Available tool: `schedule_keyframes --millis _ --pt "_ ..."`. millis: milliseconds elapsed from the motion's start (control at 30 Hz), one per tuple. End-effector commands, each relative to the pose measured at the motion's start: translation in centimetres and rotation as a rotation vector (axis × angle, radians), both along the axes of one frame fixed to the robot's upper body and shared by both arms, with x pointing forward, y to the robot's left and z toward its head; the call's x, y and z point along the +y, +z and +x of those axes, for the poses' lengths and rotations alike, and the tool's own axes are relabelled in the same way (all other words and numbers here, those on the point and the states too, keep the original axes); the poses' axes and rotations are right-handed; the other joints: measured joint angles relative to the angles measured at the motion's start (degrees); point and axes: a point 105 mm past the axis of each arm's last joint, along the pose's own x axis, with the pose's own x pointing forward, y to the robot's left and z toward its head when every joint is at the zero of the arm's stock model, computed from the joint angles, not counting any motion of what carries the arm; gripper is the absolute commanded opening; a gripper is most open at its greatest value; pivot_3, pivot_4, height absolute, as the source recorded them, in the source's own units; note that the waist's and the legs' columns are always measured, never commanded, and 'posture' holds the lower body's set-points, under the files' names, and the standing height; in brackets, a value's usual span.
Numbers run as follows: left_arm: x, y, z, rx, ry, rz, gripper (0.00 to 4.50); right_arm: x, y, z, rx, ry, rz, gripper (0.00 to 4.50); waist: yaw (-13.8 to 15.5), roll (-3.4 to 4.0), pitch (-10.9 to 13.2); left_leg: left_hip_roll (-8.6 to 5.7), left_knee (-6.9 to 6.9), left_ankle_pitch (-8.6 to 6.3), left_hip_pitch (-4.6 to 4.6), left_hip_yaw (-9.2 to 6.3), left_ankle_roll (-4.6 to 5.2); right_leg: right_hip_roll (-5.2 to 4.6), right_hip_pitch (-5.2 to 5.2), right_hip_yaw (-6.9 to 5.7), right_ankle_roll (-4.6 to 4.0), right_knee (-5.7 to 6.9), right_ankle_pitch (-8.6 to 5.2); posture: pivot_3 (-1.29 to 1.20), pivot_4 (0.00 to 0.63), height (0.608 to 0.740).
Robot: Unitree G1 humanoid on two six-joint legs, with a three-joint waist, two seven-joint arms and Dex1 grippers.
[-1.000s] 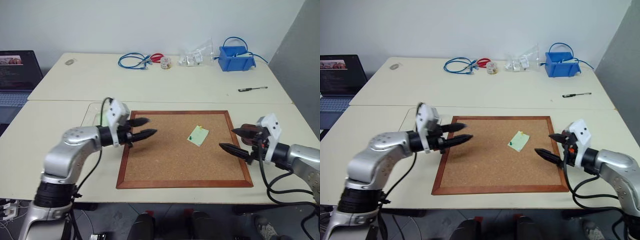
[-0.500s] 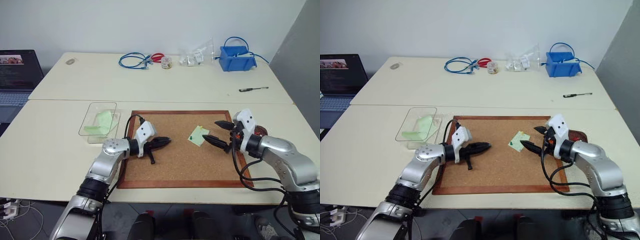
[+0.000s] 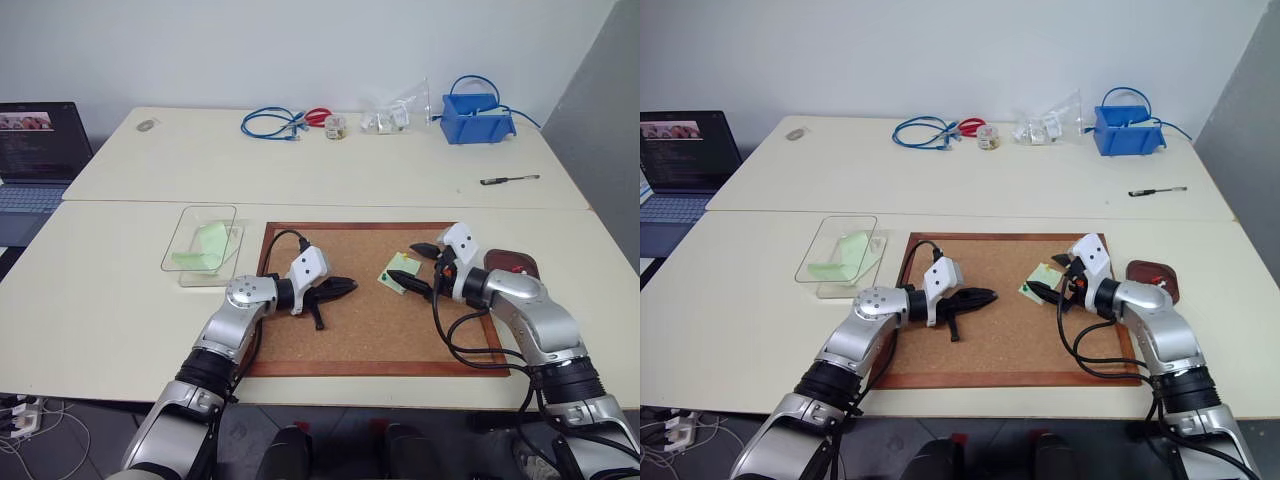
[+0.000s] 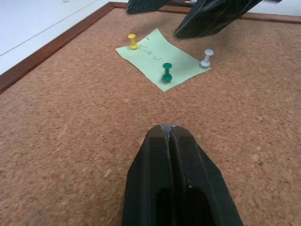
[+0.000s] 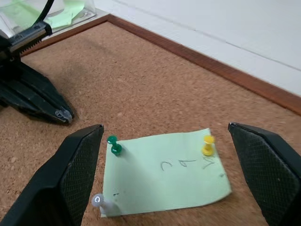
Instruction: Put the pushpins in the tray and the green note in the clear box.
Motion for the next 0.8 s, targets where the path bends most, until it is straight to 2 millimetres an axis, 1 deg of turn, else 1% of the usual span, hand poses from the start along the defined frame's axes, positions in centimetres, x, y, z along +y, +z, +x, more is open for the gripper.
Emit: schedule_keyframes --millis 33,267,333,367,500,667,700,800 --pt "-0.1 -1.4 -1.3 0.058 -0.031 0.028 0.03 -0.1 0.8 1.0 -0.055 -0.01 -0.001 4.5 0.0 0.01 0.0 0.0 0.0 0.0 0.0 0.01 0.0 0.0 0.0 0.01 0.0 0.0 0.0 0.0 0.15 0.74" --pt "-0.1 -1.4 -1.8 0.063 -0.034 0.028 0.03 -0.2 0.5 1.7 -0.044 -0.035 0.029 4.5 0.0 0.04 0.0 0.02 0.0 0.0 0.02 0.01 0.0 0.0 0.0 0.01 0.0 0.03 0.0 0.0 0.15 0.74" --pt "-0.1 -1.4 -1.9 0.064 -0.035 0.027 0.0 -0.4 0.5 1.9 -0.042 -0.048 0.035 4.14 -0.1 0.05 0.0 0.03 0.0 0.0 0.03 0.01 0.0 0.01 0.0 0.01 0.0 0.04 0.0 0.0 0.15 0.74" --pt "-0.2 -1.3 -2.0 0.073 -0.037 0.021 0.0 -0.5 0.4 2.0 -0.042 -0.05 0.035 4.08 -0.1 0.06 0.0 0.03 0.0 0.0 0.03 0.01 0.0 0.01 -0.01 0.02 0.0 0.04 0.0 0.0 0.15 0.74" --pt "-0.5 -0.8 -2.1 0.082 -0.046 0.005 0.0 -0.6 0.3 2.3 -0.051 -0.061 0.032 3.24 -0.1 0.06 0.0 0.02 0.0 0.0 0.04 0.0 0.0 0.01 -0.01 0.01 0.0 0.09 0.0 0.0 0.15 0.74" --pt "-0.5 -0.8 -2.2 0.087 -0.05 0.014 0.0 -0.5 0.2 2.4 -0.058 -0.061 0.035 2.18 -0.1 0.06 0.0 0.01 0.0 0.0 0.04 0.0 0.0 0.0 -0.01 0.02 0.0 0.11 0.0 0.0 0.15 0.74" --pt "-0.4 -0.8 -2.2 0.087 -0.05 0.016 0.0 -0.4 0.1 2.5 -0.059 -0.061 0.035 1.81 -0.1 0.06 0.0 0.02 0.0 0.0 0.04 0.01 0.0 0.0 -0.02 0.02 0.0 0.12 0.0 0.0 0.15 0.74" --pt "-0.4 -0.8 -2.2 0.091 -0.05 0.014 0.0 -0.4 0.1 2.5 -0.063 -0.062 0.038 1.28 -0.1 0.06 0.0 0.01 0.0 0.0 0.04 0.01 0.0 0.0 -0.02 0.02 0.0 0.12 0.0 0.0 0.15 0.74"
